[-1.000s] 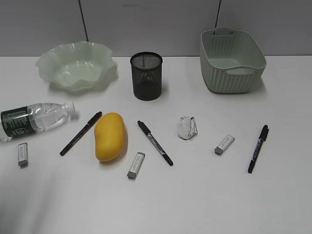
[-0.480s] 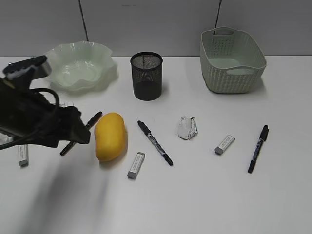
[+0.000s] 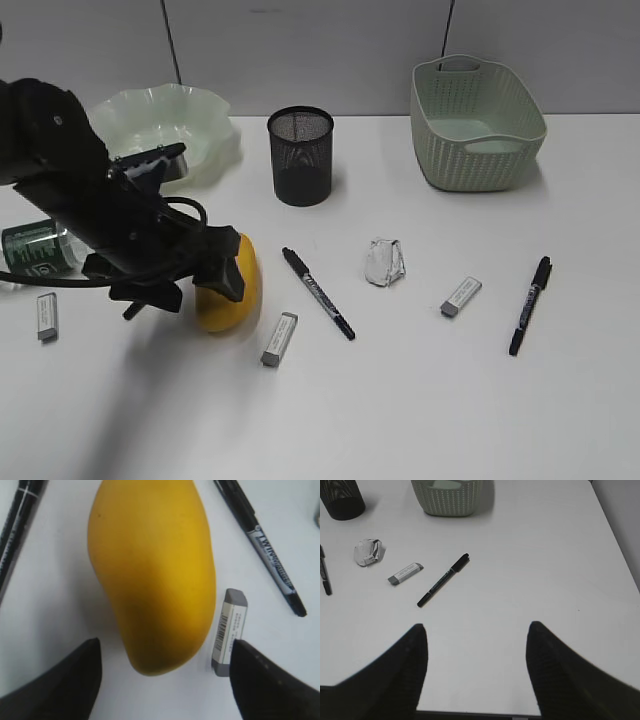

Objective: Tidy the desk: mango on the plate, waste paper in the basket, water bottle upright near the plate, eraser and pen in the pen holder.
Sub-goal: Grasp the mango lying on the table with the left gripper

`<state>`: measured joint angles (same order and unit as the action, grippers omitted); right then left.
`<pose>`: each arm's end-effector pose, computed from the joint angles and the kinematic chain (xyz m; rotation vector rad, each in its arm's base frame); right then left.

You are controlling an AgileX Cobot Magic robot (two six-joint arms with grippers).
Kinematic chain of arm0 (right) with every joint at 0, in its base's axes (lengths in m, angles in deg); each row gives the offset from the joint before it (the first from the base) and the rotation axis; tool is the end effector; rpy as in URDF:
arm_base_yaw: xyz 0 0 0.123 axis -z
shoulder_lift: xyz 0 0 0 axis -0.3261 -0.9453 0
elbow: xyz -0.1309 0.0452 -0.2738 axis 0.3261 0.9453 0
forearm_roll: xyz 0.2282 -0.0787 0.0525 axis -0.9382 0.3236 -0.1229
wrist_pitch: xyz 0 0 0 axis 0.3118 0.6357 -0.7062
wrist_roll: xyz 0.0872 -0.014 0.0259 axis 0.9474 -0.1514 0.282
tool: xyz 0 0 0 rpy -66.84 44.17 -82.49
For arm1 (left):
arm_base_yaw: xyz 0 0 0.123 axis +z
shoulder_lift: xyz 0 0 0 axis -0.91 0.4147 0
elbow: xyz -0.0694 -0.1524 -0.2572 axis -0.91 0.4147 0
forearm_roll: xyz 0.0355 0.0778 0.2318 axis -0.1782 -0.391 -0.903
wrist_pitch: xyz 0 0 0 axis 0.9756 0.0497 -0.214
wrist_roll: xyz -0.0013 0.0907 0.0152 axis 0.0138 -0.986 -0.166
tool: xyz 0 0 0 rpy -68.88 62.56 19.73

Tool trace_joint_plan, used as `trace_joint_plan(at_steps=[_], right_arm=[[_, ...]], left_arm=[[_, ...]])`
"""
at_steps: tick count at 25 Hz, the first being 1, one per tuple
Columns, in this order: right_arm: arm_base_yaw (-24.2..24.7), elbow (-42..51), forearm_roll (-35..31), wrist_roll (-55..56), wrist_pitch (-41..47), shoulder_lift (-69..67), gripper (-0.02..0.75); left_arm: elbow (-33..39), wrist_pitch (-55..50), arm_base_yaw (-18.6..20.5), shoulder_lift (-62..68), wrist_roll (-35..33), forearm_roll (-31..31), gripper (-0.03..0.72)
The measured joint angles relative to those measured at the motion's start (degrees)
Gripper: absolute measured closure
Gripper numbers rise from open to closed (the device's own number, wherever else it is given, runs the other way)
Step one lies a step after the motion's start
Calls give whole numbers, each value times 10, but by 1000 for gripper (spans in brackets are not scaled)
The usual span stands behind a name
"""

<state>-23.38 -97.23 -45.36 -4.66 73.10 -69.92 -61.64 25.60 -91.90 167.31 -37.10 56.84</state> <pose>-0.0310 -0.0023 0.2771 -0.0883 2.0099 0.0405 0.2917 -0.1697 0.1816 0.1072 2.8886 -0.5344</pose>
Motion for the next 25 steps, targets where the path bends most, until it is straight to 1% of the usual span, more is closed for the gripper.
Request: trace_joint_plan(at_steps=[5,13,18,20,22,25], right_arm=[[0,0,0,0,0,0,244],[0,0,0,0,0,0,244],[0,0,0,0,0,0,244],[0,0,0,0,0,0,244],[0,0,0,0,0,0,244],[0,0,0,0,0,0,244]], left_arm=[[-9,18,0,32,7,2,77],[-64,17,0,85,13,14,76],[-76,12,0,108,24,24,78],[-77,13,0,108,26,25,93],[-77,13,0,108,26,26,124],[-77,11,0,108,27,27,128]])
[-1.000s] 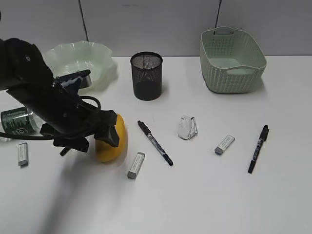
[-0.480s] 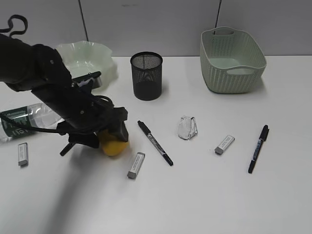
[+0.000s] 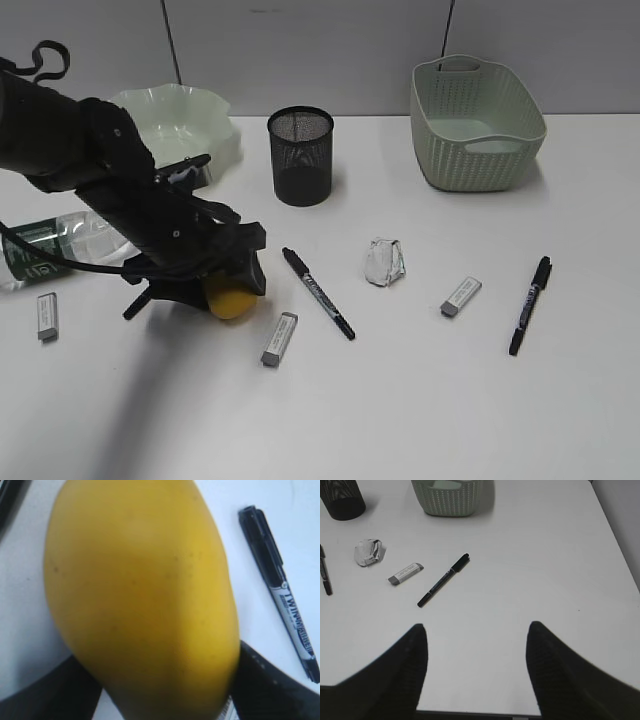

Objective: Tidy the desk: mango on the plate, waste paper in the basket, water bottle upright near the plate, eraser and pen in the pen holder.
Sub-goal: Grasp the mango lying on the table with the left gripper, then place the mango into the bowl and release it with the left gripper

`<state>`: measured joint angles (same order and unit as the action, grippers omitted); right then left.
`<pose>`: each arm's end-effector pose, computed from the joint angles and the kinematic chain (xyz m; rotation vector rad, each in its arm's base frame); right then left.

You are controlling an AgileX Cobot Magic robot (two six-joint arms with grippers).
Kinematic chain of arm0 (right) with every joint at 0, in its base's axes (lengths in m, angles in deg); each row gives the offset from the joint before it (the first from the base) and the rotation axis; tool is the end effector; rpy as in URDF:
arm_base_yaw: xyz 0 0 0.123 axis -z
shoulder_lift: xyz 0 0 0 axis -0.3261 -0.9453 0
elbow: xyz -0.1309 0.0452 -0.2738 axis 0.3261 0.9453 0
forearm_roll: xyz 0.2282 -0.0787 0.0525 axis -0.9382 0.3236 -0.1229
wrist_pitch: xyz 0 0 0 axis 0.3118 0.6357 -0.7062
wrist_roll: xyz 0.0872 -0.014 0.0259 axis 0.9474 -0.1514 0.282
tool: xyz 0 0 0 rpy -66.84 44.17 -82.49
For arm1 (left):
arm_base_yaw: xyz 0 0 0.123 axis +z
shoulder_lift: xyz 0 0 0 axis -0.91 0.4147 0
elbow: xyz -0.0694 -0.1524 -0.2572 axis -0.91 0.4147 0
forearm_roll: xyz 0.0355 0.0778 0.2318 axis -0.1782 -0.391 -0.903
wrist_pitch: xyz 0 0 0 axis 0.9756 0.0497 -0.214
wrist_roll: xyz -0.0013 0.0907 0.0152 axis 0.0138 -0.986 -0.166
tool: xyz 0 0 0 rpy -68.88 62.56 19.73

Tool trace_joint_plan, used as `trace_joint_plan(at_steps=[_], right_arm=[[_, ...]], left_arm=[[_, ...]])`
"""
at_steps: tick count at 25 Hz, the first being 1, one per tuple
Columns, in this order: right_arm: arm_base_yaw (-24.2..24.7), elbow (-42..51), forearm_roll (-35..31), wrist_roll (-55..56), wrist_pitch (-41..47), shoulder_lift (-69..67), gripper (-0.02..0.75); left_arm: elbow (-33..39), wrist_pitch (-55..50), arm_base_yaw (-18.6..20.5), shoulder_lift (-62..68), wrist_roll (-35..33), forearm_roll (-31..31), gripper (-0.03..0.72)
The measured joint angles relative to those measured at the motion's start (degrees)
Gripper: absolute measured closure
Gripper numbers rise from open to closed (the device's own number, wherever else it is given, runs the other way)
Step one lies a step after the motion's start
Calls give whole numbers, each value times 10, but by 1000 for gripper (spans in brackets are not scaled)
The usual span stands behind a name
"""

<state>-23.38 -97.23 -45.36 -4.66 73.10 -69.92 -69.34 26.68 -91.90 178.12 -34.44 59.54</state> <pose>-0.0310 -0.0023 0.2771 -0.0883 2.0099 0.0405 0.3284 -0.1894 0.1454 -0.0298 2.9341 -0.5567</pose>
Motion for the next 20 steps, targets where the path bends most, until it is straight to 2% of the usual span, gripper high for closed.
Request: trace_joint_plan(at_steps=[5,10,14,20], right_arm=[[0,0,0,0,0,0,244],[0,0,0,0,-1,0,244],[0,0,0,0,-1,0,244],[0,0,0,0,0,0,244]], left_arm=[[1,-22,0,-18,1,-4,129],[1,-16,9,-89,1,-8,129],[-32,-17,52,-124,1,-46,131],[-165,-21,138,-107,2,-82,132]])
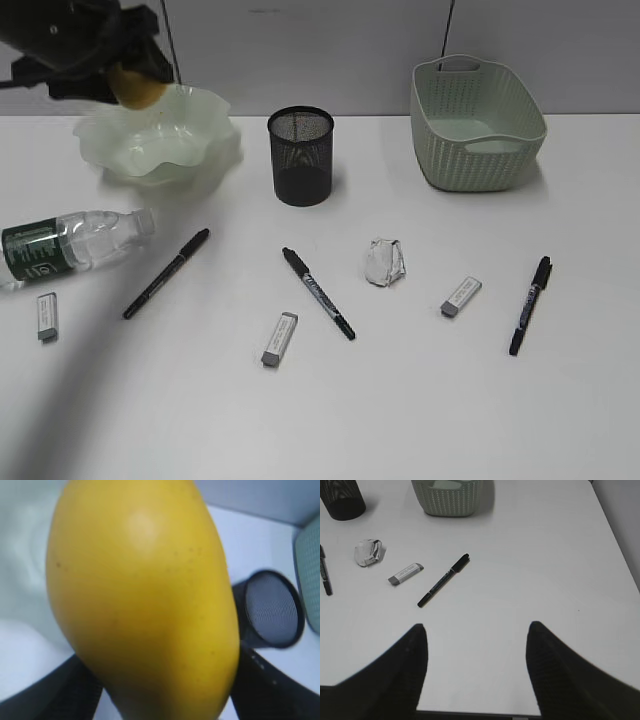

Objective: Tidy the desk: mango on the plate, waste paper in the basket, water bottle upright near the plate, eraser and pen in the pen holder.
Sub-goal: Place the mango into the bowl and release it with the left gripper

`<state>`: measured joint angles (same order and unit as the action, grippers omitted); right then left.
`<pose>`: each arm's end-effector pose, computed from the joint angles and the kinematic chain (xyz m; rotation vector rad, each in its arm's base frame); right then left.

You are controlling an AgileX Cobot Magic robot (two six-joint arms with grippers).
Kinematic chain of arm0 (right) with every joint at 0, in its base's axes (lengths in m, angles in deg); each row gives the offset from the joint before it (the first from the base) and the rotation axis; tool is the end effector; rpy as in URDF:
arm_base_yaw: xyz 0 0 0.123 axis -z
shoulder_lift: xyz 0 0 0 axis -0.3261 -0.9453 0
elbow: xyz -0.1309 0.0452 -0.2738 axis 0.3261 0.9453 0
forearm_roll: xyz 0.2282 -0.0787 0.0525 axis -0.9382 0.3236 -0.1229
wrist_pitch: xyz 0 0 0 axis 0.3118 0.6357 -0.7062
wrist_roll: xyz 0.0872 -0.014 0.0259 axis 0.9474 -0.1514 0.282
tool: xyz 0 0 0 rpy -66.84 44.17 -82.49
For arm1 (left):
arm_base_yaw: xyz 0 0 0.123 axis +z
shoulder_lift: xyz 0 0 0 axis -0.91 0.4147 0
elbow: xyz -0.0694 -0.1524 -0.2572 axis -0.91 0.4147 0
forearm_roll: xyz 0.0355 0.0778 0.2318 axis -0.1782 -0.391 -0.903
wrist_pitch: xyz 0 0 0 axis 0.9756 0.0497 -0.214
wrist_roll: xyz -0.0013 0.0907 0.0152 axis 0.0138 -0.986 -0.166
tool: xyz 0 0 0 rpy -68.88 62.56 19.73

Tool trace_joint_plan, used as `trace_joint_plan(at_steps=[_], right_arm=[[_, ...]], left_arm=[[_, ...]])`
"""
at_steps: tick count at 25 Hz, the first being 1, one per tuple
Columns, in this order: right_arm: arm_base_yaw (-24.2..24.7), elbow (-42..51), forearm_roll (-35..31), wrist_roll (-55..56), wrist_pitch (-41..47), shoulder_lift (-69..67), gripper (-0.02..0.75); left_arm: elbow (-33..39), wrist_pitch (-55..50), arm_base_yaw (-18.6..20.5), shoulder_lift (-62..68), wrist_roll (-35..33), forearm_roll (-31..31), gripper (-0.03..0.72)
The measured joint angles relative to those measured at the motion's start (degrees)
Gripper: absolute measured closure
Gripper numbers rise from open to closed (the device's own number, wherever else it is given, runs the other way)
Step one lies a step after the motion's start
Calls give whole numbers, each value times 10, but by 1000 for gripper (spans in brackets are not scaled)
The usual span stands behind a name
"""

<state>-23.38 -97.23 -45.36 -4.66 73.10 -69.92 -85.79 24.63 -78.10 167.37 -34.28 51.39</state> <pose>-0.0310 -0.0023 0.2771 -0.0883 2.0099 0.0405 0.3950 -0.1073 0.2926 -0.1147 2.4560 -0.5183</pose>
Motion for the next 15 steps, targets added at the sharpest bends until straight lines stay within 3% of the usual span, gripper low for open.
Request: trace_joint_plan(at_steps=[5,15], right_arm=[[0,0,0,0,0,0,244],[0,0,-3,0,0,0,244]], left_arm=[[-111,-14,45,80,0,-6,132],[-241,-22,50,267,-4,-28,132]])
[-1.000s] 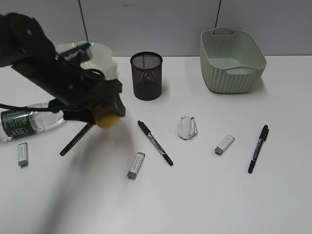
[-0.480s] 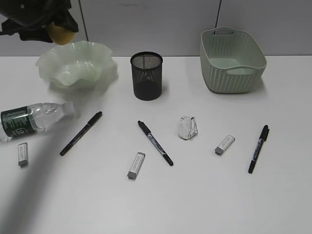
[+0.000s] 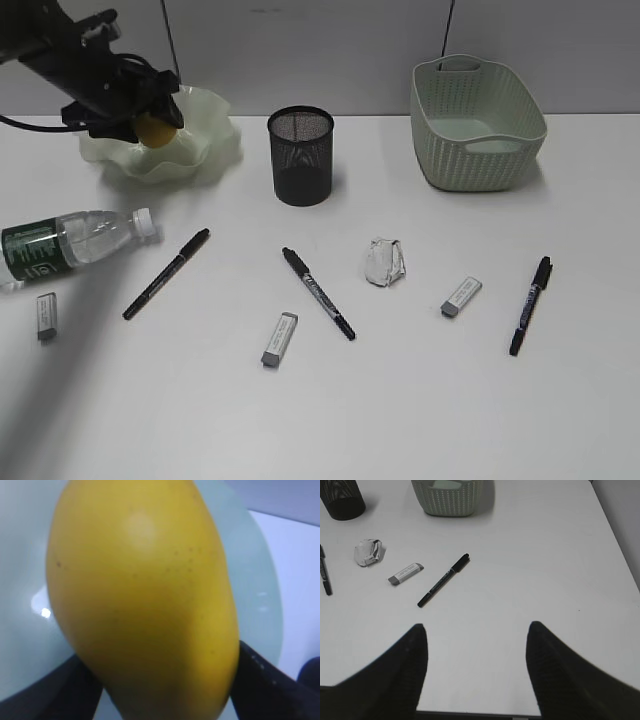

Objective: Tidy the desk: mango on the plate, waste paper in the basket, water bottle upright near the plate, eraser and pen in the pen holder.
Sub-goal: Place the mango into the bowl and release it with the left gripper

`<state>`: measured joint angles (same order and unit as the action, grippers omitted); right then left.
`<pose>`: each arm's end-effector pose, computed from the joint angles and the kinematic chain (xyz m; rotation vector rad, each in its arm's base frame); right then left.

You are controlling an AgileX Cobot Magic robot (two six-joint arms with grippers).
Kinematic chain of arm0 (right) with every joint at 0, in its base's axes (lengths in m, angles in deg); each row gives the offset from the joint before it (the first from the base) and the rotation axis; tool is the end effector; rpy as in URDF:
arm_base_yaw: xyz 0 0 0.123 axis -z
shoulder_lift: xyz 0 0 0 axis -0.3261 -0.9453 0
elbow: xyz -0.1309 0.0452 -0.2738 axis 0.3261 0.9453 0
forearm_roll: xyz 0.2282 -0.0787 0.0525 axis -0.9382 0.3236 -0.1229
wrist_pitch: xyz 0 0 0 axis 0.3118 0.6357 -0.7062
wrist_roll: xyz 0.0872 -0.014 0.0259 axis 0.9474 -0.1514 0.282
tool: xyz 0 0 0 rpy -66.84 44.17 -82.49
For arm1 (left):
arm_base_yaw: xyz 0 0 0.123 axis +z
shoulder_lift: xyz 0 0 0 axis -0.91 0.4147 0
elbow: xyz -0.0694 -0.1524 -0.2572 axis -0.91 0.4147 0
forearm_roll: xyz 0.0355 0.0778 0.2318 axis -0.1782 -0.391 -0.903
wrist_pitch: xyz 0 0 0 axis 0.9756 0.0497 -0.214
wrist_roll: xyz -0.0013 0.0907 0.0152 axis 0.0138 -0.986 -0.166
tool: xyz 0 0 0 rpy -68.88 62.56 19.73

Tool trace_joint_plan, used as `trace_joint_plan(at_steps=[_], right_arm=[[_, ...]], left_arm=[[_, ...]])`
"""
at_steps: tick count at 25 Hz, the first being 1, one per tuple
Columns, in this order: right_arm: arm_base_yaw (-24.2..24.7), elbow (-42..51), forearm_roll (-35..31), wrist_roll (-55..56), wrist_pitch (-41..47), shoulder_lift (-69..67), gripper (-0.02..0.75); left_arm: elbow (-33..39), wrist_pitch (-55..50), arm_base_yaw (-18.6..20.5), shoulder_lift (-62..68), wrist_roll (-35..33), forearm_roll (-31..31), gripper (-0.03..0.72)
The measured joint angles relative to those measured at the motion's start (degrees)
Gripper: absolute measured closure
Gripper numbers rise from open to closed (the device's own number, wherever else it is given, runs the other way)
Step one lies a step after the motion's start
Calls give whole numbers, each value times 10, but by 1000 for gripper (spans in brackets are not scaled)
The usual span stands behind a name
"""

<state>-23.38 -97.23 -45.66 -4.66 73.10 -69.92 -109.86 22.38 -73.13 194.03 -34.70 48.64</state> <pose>-0.0311 -0.0019 0.2771 -0.0885 2.0100 0.0467 0.5108 -0.0858 0.1977 -0.1764 2.5279 -0.4247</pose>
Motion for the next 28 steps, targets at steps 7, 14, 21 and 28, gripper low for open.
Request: trace_joint_plan(at_steps=[7,14,21,28], right_arm=[[0,0,3,0,0,0,244],[0,0,3,0,0,0,244],[0,0,3,0,0,0,244],[0,0,3,0,0,0,244]], left_arm=[[-29,24,0,47,-8,-26,106],[-33,33,-1,47,-10,-54,78],[-34,-52,-1,-3,-13,-79,83],[-36,-266,-1,-93,-16,-115,97]])
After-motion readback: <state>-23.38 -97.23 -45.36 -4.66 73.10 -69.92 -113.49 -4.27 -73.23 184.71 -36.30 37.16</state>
